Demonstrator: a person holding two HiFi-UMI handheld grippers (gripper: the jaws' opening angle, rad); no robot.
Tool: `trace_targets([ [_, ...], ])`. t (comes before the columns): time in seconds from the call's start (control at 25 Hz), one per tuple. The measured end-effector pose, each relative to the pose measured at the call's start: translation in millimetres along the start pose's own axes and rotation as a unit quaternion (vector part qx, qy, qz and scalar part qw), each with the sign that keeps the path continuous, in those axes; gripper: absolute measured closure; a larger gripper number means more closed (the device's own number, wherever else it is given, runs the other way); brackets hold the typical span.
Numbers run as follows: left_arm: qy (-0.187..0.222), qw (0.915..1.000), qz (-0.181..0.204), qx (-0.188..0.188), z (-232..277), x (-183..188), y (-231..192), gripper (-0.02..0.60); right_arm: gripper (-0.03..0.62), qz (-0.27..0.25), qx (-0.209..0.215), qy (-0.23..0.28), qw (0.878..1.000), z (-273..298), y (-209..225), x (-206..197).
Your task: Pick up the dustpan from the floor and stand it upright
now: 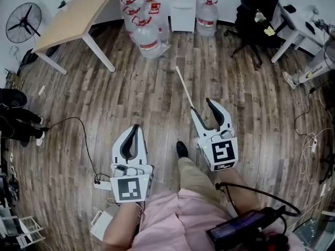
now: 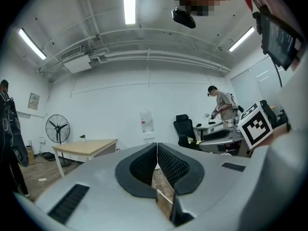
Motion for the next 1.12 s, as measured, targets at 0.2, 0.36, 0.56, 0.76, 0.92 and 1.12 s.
trace_targets([
  [0.2,-0.01,0.9998,-0.003,-0.014,89,-3,-22,0.568,0.393,0.0,-0.014,-0.006,1.0,85,55,6],
  [0.36,-0.01,0.9997,-0.007,-0.022,152,-5,-32,0.568,0.399,-0.003,-0.024,-0.001,1.0,139,95,16],
  [0.56,-0.01,0.9998,-0.019,-0.003,208,3,-40,0.568,0.41,-0.022,-0.019,0.011,1.0,183,135,36],
  [0.76,0.003,0.9996,-0.027,0.011,243,8,-62,0.568,0.413,-0.024,-0.012,0.011,1.0,218,148,43],
  [0.92,0.005,0.9996,-0.023,0.016,269,4,-84,0.568,0.413,-0.024,-0.007,0.007,1.0,247,151,45],
  [1.12,0.005,0.9998,-0.019,-0.003,314,-14,-104,0.568,0.413,-0.022,-0.011,-0.009,1.0,286,162,33],
])
Point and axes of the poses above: the fingertips, and each gripper's own axes: z forward along the fingers, y to its right, x out of its top, the point moved 7 cm from there along -z, backward along the fingers, and after that the axes turned 4 degrees about x, right-handed, at the moved point
